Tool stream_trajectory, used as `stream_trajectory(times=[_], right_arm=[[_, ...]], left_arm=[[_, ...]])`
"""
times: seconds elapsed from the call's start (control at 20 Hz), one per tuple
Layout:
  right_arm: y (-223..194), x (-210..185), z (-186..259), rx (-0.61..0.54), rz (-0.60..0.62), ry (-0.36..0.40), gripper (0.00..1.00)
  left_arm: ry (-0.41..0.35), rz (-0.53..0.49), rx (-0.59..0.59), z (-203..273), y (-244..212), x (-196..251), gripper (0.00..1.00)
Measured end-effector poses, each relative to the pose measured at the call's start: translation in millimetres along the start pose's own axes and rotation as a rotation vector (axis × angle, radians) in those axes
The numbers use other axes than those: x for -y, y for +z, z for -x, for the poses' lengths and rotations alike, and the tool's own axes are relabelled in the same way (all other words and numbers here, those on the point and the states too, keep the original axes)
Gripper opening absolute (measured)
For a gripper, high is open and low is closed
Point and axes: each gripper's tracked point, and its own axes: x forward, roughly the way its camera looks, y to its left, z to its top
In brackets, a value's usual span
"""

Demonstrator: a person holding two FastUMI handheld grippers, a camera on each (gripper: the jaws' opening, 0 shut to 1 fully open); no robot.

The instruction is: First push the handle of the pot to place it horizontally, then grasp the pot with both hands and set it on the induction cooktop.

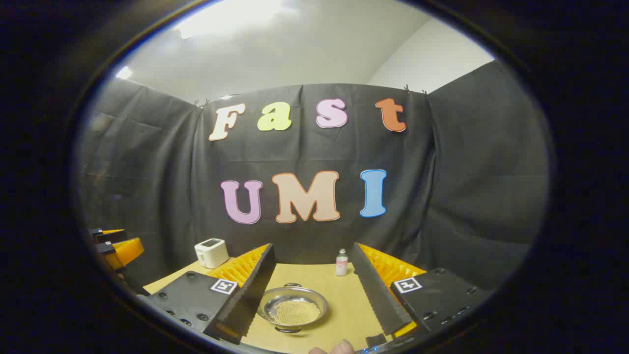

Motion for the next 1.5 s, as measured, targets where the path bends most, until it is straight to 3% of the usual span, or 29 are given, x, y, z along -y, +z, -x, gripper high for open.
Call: stream_trajectory(times=[0.5,0.65,0.7,1.25,1.3,1.4,1.45,1.5], right_arm=[[-8,-2,-14,-0.019,0.015,0.012,0.97],[-10,-6,-17,-0.028,0.011,0.017,0.97],[-11,-9,-19,-0.029,0.012,0.019,0.98],[-38,-44,-37,-0.107,0.035,0.062,0.98],[-46,-48,-39,-0.125,0.043,0.067,0.84],[-56,-57,-41,-0.157,0.061,0.082,0.72],[-62,-59,-43,-0.174,0.069,0.090,0.59],[-70,-62,-46,-0.193,0.073,0.097,0.47]], left_arm=[[0.001,-0.002,0.008,-12,2,1,0.95],[0.010,0.002,0.010,-15,0,-4,0.92],[0.012,0.004,0.010,-15,0,-5,0.96],[0.031,0.022,0.005,-23,-8,-29,0.93],[0.033,0.028,-0.001,-25,-12,-31,0.92],[0.039,0.036,-0.020,-27,-19,-35,0.92],[0.047,0.037,-0.030,-29,-23,-38,0.96],[0.057,0.039,-0.032,-30,-23,-42,0.93]])
